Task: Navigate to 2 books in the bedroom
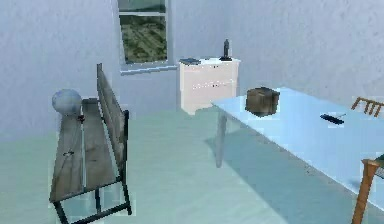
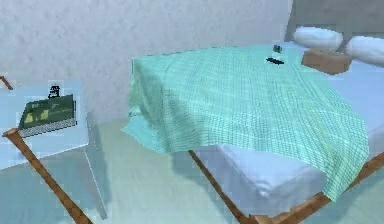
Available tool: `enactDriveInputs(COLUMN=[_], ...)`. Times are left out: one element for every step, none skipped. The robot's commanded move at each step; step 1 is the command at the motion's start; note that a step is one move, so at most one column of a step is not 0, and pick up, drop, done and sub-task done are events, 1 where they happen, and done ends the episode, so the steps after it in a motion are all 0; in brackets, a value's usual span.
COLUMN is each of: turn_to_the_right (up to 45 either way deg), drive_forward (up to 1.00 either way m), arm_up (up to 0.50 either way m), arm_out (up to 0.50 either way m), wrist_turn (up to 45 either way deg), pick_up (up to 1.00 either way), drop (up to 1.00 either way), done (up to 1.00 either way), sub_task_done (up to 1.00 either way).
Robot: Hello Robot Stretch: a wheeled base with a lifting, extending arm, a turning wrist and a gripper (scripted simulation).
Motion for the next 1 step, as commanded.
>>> enactDriveInputs(turn_to_the_right=[0.0], drive_forward=[0.80], arm_up=[0.00], arm_out=[0.00], wrist_turn=[0.0], pick_up=[0.00], drop=[0.00], done=[0.00], sub_task_done=[0.00])
